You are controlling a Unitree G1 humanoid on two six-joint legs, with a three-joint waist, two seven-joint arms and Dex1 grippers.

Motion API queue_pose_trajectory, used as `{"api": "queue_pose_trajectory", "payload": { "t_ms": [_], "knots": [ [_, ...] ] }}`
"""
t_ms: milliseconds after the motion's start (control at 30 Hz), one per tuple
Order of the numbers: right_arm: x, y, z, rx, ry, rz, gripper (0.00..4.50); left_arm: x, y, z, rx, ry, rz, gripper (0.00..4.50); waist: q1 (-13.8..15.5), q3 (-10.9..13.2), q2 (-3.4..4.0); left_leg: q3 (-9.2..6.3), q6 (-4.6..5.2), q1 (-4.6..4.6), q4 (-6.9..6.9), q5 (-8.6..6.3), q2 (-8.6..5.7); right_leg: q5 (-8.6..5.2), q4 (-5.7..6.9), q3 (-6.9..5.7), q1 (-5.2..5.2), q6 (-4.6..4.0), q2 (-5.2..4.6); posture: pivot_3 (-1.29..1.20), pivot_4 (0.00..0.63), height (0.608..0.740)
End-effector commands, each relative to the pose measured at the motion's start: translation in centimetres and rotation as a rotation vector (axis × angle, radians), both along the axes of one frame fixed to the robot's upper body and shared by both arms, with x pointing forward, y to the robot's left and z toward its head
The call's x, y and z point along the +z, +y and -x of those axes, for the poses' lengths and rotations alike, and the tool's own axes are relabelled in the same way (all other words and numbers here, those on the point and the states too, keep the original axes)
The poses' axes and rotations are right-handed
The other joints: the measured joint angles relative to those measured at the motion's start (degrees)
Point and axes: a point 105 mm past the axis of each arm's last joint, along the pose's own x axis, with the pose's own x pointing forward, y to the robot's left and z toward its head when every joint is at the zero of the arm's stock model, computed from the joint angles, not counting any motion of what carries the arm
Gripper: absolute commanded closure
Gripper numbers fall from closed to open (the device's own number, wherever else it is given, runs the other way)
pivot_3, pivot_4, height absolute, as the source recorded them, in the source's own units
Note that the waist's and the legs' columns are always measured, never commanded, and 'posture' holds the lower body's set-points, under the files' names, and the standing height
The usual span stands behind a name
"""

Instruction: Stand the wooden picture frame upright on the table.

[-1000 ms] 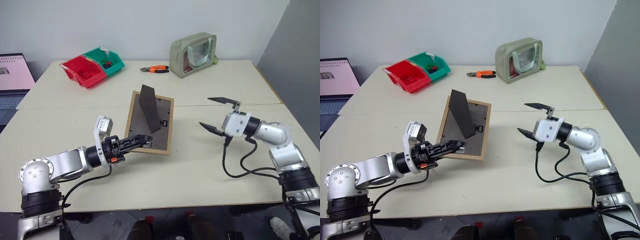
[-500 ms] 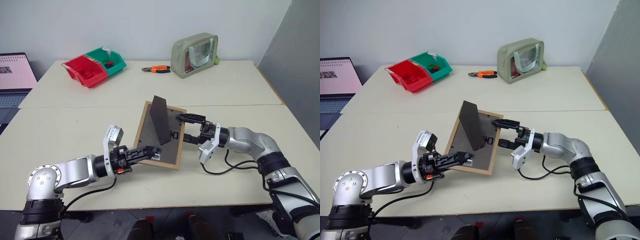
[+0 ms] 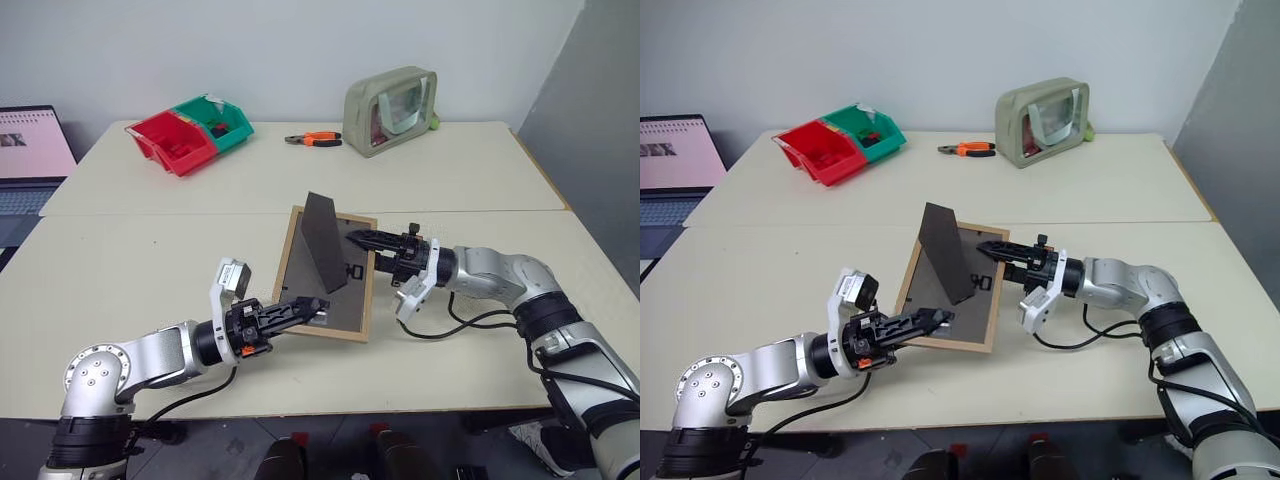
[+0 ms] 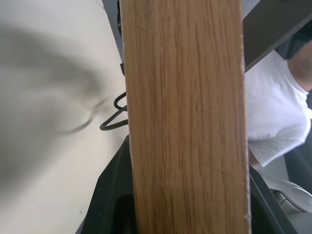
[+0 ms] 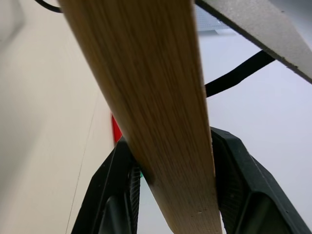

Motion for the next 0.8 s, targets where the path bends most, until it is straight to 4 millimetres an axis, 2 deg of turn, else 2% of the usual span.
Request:
{"api": "queue_pose_trajectory", "payload": {
  "t_ms": [33,100,133,200,367,500,533,567,667,733,800],
  "knots": [
    [2.5,-0.1,0.5,0.042,-0.041,-0.101,2.90,1.5,-0.1,0.0,0.018,-0.064,0.043,3.24,0.0,0.0,0.00,0.00,0.00,0.00,0.00,0.00,-0.01,0.00,0.02,0.00,0.00,0.00,0.00,0.00,0.150,0.740],
    [2.6,-0.3,0.5,0.042,-0.038,-0.110,2.90,1.8,0.2,-0.3,0.031,-0.071,0.062,2.55,0.0,0.0,0.00,0.00,0.01,0.02,0.00,0.00,-0.01,0.00,0.04,0.00,0.00,0.00,0.00,0.00,0.150,0.740],
    [2.7,-0.4,0.4,0.040,-0.033,-0.117,2.92,1.8,0.6,-0.5,0.050,-0.070,0.058,2.50,0.0,0.0,-0.02,0.00,0.01,0.01,0.01,0.00,-0.01,0.00,0.04,0.00,0.00,0.00,0.00,0.00,0.150,0.740],
    [2.7,-0.7,0.3,0.034,-0.022,-0.126,3.13,2.1,1.4,-0.8,0.078,-0.078,0.051,2.08,0.0,0.0,-0.02,0.00,0.01,0.00,0.03,0.00,-0.01,0.00,0.04,0.00,0.00,0.00,0.00,0.00,0.150,0.740],
    [2.0,-1.8,-0.3,0.006,0.031,-0.119,3.19,4.8,4.4,-2.4,0.201,-0.168,0.031,1.11,-0.1,0.0,-0.03,-0.02,0.01,0.01,0.04,0.00,-0.05,-0.01,0.09,-0.01,0.00,-0.03,0.01,0.00,0.150,0.740],
    [1.6,-2.5,-1.2,-0.036,0.115,-0.157,3.19,6.3,6.0,-2.8,0.282,-0.220,-0.001,0.27,-0.2,0.0,-0.03,-0.01,0.02,0.02,0.05,0.00,-0.09,-0.02,0.09,-0.02,0.00,-0.03,0.01,0.00,0.150,0.740],
    [1.2,-2.6,-1.9,-0.067,0.176,-0.174,3.19,6.7,6.5,-2.5,0.309,-0.248,-0.046,0.04,-0.2,0.0,-0.03,0.01,0.02,0.02,0.04,0.00,-0.05,-0.01,0.09,-0.02,0.00,-0.03,0.00,0.00,0.150,0.740],
    [0.8,-2.8,-2.6,-0.101,0.239,-0.198,3.19,7.2,7.0,-2.2,0.337,-0.274,-0.097,0.01,-0.2,0.0,-0.03,0.01,0.02,0.02,0.04,0.00,-0.03,-0.02,0.09,-0.01,0.00,-0.03,0.00,0.00,0.150,0.740],
    [-0.2,-3.1,-5.7,-0.226,0.611,-0.324,3.19,8.8,8.0,-1.7,0.436,-0.373,-0.301,0.00,-1.1,0.2,-0.51,0.02,0.02,0.09,0.02,-0.01,0.18,0.03,0.09,0.03,0.03,-0.13,0.06,0.00,0.150,0.740],
    [0.1,-2.2,-6.7,-0.183,0.882,-0.395,3.20,9.1,8.2,-1.9,0.487,-0.500,-0.531,0.00,-1.0,0.2,-0.59,-0.15,0.02,0.08,0.01,0.01,0.37,0.02,0.16,-0.07,0.04,-0.18,0.04,0.00,0.150,0.740],
    [0.8,-1.0,-7.2,-0.103,1.098,-0.446,3.20,9.1,7.9,-1.7,0.479,-0.588,-0.657,0.00,-0.5,0.4,-0.36,-0.18,-0.01,0.08,0.01,0.03,0.37,0.03,0.17,-0.12,0.07,-0.20,0.02,0.00,0.150,0.740]
  ]
}}
